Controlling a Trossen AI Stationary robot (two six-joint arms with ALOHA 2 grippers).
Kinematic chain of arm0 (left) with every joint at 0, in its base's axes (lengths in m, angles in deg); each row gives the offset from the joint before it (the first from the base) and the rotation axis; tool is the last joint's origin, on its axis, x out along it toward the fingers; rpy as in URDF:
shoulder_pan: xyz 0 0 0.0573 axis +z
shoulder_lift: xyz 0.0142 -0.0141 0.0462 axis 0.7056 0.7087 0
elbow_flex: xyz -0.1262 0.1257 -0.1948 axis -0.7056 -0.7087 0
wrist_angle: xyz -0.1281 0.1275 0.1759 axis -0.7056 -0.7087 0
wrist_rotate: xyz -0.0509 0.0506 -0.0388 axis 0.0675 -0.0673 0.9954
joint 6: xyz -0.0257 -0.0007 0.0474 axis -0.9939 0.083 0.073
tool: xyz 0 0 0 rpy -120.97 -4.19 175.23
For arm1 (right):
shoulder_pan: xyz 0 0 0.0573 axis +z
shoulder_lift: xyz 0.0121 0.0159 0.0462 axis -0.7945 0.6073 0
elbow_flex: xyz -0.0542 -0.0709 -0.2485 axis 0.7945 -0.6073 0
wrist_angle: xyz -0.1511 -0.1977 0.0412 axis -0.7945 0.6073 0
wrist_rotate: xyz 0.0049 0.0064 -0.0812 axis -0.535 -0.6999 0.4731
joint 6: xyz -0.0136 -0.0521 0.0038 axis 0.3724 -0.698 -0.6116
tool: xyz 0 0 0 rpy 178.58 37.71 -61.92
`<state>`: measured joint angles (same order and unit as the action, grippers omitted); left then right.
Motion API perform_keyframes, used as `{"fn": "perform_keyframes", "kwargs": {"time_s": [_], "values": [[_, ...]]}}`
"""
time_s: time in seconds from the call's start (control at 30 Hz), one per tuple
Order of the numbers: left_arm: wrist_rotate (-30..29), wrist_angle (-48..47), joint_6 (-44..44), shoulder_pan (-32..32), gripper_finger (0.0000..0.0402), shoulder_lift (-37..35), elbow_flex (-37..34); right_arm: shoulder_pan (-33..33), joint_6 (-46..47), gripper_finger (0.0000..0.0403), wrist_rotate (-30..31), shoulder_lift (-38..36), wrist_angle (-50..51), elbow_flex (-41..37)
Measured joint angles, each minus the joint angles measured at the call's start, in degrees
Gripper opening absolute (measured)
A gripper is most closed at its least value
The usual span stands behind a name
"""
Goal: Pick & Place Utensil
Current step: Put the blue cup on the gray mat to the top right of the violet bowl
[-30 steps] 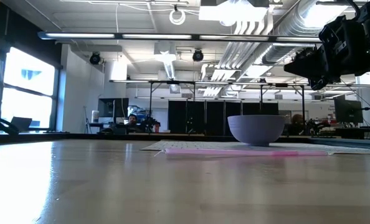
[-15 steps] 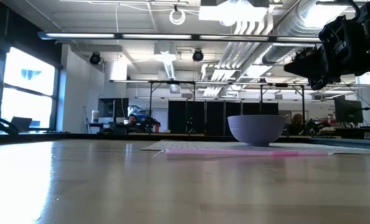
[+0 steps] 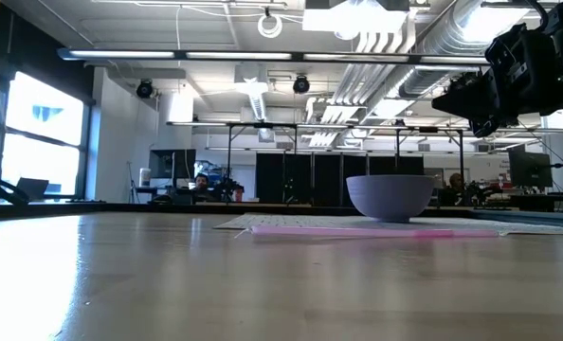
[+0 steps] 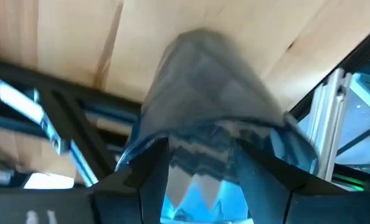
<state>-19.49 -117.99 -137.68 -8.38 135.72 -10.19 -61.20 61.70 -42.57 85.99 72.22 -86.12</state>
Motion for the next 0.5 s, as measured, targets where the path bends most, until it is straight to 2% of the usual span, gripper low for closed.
{"fn": "perform_keyframes", "kwargs": {"time_s": [0.5], "values": [[-14.34,0.72,10.79,1.46,0.0177,0.00,0.07,0.02,0.01,0.0003,0.00,-0.01,-0.01,-0.01]]}}
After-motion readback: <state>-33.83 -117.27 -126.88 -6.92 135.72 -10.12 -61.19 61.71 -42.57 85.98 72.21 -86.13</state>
